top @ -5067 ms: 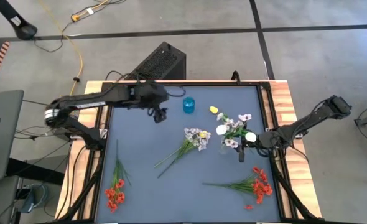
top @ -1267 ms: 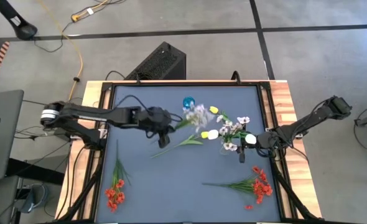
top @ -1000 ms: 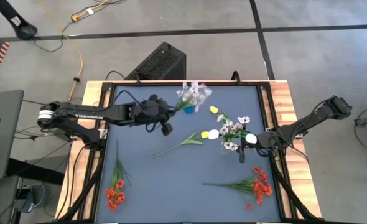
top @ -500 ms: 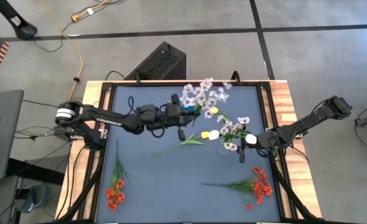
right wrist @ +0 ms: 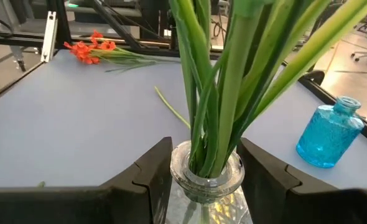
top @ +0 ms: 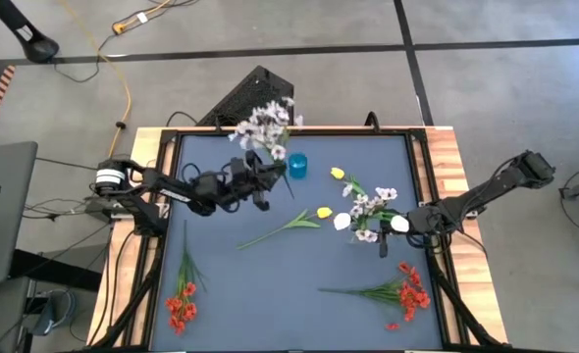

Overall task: Sort flowers into vase by color
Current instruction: Put the white flowers into the transparent vase

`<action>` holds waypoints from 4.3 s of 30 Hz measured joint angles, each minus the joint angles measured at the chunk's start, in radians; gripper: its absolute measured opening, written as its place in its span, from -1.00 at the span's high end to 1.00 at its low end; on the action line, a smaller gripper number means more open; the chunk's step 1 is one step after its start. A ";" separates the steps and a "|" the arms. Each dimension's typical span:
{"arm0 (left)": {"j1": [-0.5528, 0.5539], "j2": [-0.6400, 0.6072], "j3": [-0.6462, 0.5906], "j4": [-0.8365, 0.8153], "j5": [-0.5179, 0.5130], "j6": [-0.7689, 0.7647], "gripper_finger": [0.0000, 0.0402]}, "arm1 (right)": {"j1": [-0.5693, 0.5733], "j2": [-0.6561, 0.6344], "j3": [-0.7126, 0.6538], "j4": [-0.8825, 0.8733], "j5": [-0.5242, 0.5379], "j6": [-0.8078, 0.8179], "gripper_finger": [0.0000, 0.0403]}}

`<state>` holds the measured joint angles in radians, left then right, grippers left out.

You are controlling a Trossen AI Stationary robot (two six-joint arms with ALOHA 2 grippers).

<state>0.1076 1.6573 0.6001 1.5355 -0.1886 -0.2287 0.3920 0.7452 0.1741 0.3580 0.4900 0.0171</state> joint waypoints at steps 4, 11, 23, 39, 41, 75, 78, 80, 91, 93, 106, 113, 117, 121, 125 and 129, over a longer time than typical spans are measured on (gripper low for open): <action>-0.024 0.073 0.079 0.003 0.011 0.003 0.99 | 0.000 0.000 0.000 0.020 0.001 -0.003 0.08; -0.025 0.255 0.297 0.001 0.195 -0.013 0.99 | -0.002 0.000 0.000 0.030 0.005 0.001 0.08; 0.018 0.392 0.441 0.020 0.275 -0.179 0.99 | -0.002 0.000 0.000 0.035 0.008 0.008 0.08; 0.016 0.392 0.486 0.018 0.307 -0.214 0.99 | -0.002 0.000 0.000 0.040 0.009 -0.020 0.08; 0.015 0.392 0.484 0.018 0.307 -0.214 0.99 | -0.002 0.000 0.000 0.040 0.009 -0.026 0.08; -0.014 0.390 0.604 -0.172 0.223 -0.112 1.00 | -0.080 0.000 0.000 0.042 0.008 -0.018 0.08; -0.015 0.390 0.607 -0.139 0.239 -0.097 1.00 | -0.082 0.000 0.000 0.041 0.008 -0.018 0.08; -0.019 0.390 0.608 -0.144 0.215 -0.092 1.00 | -0.082 0.000 0.000 0.042 0.008 -0.018 0.08; -0.057 0.473 0.744 -0.236 0.215 -0.024 1.00 | -0.081 0.001 0.000 0.036 0.008 -0.025 0.08; -0.055 0.470 0.746 -0.236 0.216 -0.007 1.00 | -0.077 0.001 0.000 0.042 0.008 -0.026 0.08; -0.059 0.470 0.746 -0.267 0.195 0.080 1.00 | -0.064 0.001 0.000 0.042 0.007 -0.042 0.08; -0.073 0.470 0.746 -0.339 0.208 0.146 1.00 | -0.064 0.002 -0.001 0.043 0.003 -0.041 0.08; -0.080 0.470 0.746 -0.382 0.209 0.188 1.00 | -0.064 0.002 -0.001 0.041 0.002 -0.028 0.08; -0.081 0.469 0.746 -0.399 0.217 0.210 1.00 | -0.065 0.002 -0.002 0.039 0.002 -0.025 0.08; -0.080 0.468 0.746 -0.440 0.234 0.221 1.00 | -0.067 0.002 -0.002 0.039 0.002 -0.018 0.08; -0.081 0.474 0.743 -0.513 0.242 0.239 1.00 | -0.068 0.000 0.002 0.066 0.004 -0.017 0.08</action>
<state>0.0268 2.1310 1.3430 1.0221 0.0529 0.0099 0.3243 0.7448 0.1761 0.4245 0.4943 0.0000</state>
